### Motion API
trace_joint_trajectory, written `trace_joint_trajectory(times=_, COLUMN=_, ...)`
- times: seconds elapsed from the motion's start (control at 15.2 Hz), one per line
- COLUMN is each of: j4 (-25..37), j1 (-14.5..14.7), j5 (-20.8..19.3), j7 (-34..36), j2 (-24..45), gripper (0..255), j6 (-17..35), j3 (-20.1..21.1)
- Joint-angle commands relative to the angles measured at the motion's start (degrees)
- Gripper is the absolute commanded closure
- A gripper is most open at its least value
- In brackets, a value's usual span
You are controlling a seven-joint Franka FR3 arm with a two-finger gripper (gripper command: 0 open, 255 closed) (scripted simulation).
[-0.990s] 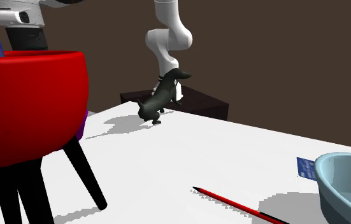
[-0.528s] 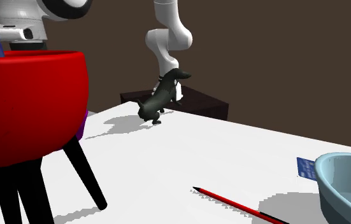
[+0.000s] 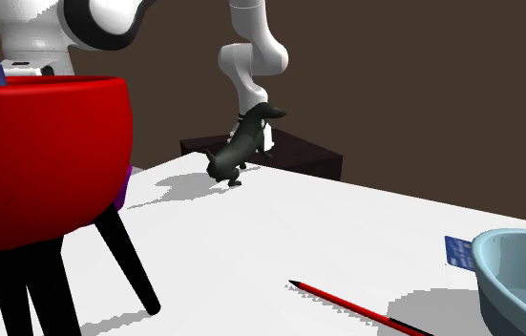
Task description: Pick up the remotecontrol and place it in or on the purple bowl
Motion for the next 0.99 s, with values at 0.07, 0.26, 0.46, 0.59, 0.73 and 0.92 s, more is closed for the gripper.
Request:
trace_joint_trajectory(times=0.07, j4=-0.05, j1=-0.01, j5=0.05, j7=-0.03, j2=0.07, gripper=255, j6=0.11, j3=0.03)
trace_joint_trajectory(times=0.26, j4=-0.05, j1=-0.01, j5=0.05, j7=-0.03, j2=0.07, gripper=255, j6=0.11, j3=0.02)
trace_joint_trajectory(times=0.46, j4=-0.06, j1=-0.03, j5=0.07, j7=-0.06, j2=0.10, gripper=0, j6=0.15, j3=0.03)
trace_joint_trajectory(times=0.59, j4=-0.07, j1=-0.03, j5=0.07, j7=-0.06, j2=0.09, gripper=0, j6=0.15, j3=0.03)
trace_joint_trajectory(times=0.73, j4=0.37, j1=0.27, j5=-0.64, j7=0.38, j2=-1.01, gripper=0, j6=-1.29, j3=-0.43)
trace_joint_trajectory(times=0.92, j4=1.98, j1=0.92, j5=-2.44, j7=1.50, j2=-3.78, gripper=0, j6=-5.36, j3=-1.53)
